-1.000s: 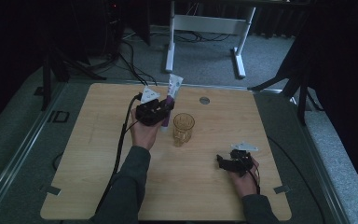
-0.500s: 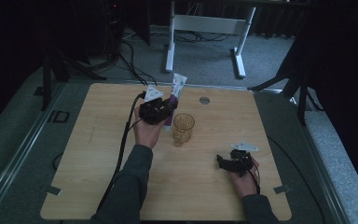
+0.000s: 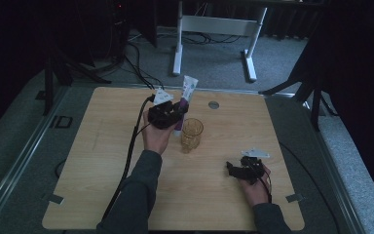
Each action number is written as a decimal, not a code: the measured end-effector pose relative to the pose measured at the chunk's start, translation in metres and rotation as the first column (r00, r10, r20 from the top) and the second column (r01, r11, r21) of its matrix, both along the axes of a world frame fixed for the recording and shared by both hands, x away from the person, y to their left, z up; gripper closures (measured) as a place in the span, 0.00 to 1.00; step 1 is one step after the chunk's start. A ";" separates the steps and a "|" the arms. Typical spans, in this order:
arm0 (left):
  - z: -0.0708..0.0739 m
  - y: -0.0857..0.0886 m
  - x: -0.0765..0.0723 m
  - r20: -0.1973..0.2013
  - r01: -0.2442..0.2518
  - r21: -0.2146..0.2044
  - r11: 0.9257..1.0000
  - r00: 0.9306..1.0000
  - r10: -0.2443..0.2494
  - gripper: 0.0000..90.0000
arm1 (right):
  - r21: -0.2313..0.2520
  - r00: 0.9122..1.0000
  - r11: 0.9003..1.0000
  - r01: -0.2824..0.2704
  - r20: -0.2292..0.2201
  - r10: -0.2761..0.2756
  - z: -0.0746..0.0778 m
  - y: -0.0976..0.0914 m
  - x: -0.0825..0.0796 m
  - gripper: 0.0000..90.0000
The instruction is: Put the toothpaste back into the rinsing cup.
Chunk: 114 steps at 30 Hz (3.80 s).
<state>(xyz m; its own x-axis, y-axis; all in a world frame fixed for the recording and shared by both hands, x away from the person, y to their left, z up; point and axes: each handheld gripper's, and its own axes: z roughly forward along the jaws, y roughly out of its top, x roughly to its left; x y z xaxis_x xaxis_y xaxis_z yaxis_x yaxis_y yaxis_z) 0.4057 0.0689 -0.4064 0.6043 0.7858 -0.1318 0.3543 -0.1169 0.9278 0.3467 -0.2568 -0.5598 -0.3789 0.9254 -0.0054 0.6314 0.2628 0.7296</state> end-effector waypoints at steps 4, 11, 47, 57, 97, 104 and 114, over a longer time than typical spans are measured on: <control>-0.001 -0.002 0.001 -0.002 0.000 -0.001 1.000 1.000 0.000 0.80 | -0.001 1.000 1.000 -0.001 -0.001 0.001 0.000 0.000 0.000 0.23; -0.002 -0.005 0.002 -0.003 0.002 -0.011 1.000 1.000 -0.002 0.80 | -0.001 1.000 1.000 -0.001 0.000 0.001 0.000 0.000 0.000 0.23; -0.004 -0.023 0.018 -0.025 0.004 -0.015 1.000 1.000 -0.005 0.80 | -0.001 1.000 1.000 -0.001 0.001 0.001 0.000 0.000 0.000 0.23; -0.009 -0.029 0.023 -0.038 -0.003 -0.034 0.999 0.999 0.001 0.80 | 0.000 1.000 1.000 -0.001 0.000 0.001 0.000 0.000 0.000 0.23; -0.036 -0.047 0.027 -0.082 0.013 0.077 0.997 0.997 -0.007 0.77 | -0.001 1.000 1.000 -0.004 0.000 0.004 0.000 0.000 0.000 0.23; -0.047 -0.043 0.022 -0.106 0.010 0.106 0.994 0.994 0.002 0.76 | -0.001 1.000 1.000 -0.004 0.000 0.004 0.000 0.000 0.000 0.23; -0.057 -0.035 0.010 -0.087 0.018 0.134 0.991 0.996 -0.006 0.71 | 0.000 1.000 1.000 -0.004 -0.002 0.004 0.000 0.000 0.000 0.23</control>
<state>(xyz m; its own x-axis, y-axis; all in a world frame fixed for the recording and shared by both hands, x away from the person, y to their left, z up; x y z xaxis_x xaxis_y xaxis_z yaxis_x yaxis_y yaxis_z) 0.4161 0.0335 -0.4638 0.6047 0.7927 -0.0770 0.4298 -0.2434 0.8695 0.3469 -0.2565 -0.5598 -0.3829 0.9238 -0.0046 0.6319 0.2656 0.7281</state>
